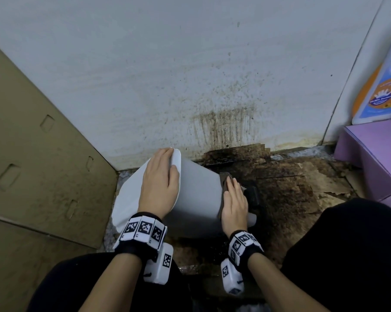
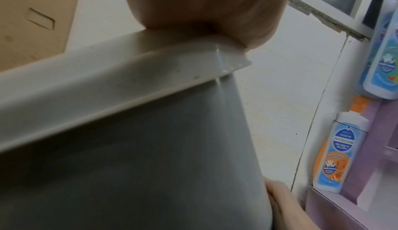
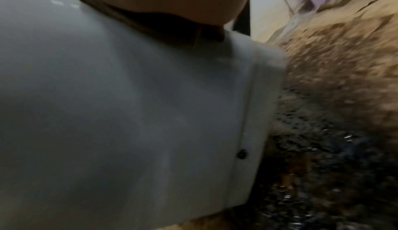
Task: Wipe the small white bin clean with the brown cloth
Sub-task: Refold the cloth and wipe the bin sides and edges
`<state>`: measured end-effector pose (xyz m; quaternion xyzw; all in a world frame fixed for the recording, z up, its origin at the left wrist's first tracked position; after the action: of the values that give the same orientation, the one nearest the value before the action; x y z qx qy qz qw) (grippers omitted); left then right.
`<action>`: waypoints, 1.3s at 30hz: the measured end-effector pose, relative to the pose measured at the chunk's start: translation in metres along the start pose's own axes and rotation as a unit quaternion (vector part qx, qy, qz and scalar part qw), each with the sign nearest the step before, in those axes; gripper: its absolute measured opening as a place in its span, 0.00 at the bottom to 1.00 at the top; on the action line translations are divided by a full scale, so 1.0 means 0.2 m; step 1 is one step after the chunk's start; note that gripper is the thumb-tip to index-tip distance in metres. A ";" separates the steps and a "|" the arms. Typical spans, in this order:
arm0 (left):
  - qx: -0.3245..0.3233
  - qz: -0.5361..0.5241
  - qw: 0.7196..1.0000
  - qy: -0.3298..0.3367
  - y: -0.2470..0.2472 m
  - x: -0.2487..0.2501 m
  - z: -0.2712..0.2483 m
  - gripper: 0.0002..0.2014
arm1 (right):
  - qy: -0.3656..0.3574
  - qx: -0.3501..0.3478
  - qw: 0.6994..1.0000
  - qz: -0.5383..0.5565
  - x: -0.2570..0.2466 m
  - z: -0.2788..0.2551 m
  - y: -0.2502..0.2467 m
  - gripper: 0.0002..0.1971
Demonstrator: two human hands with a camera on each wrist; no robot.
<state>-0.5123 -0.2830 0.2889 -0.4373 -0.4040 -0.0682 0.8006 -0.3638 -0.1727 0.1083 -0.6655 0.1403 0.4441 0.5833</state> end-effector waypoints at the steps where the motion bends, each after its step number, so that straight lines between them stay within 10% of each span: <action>1: 0.001 0.001 1.000 -0.001 0.00 0.00 0.00 0.22 | -0.007 0.002 1.000 0.006 -0.05 0.00 0.00 0.32; 9: 0.003 0.009 1.000 0.002 0.01 -0.01 -0.01 0.25 | -0.123 -0.048 0.990 0.039 -0.60 0.02 -0.02 0.34; 15: 0.000 0.003 1.000 0.002 0.00 -0.01 -0.03 0.23 | -0.186 -0.045 0.981 0.014 -0.53 0.01 -0.06 0.28; 27: 0.008 -0.009 1.000 0.001 -0.01 -0.01 -0.02 0.21 | 0.015 -0.095 0.994 0.045 -0.10 0.13 -0.03 0.32; 39: 0.007 -0.014 1.000 0.000 0.02 0.01 -0.03 0.25 | -0.133 -0.055 0.986 0.080 -0.60 0.04 -0.08 0.26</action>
<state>-0.5058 -0.2845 0.2861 -0.4255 -0.4106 -0.0767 0.8028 -0.4239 -0.2002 0.2092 -0.6178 0.0896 0.5813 0.5218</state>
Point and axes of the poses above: each hand's wrist, its own z-axis towards the middle knuckle, its own y-axis out of the palm, x = y × z, the point moved 5 cm from there along z, towards the middle knuckle, and after that the axes turned 15 degrees about -z, right-handed, at the moved point
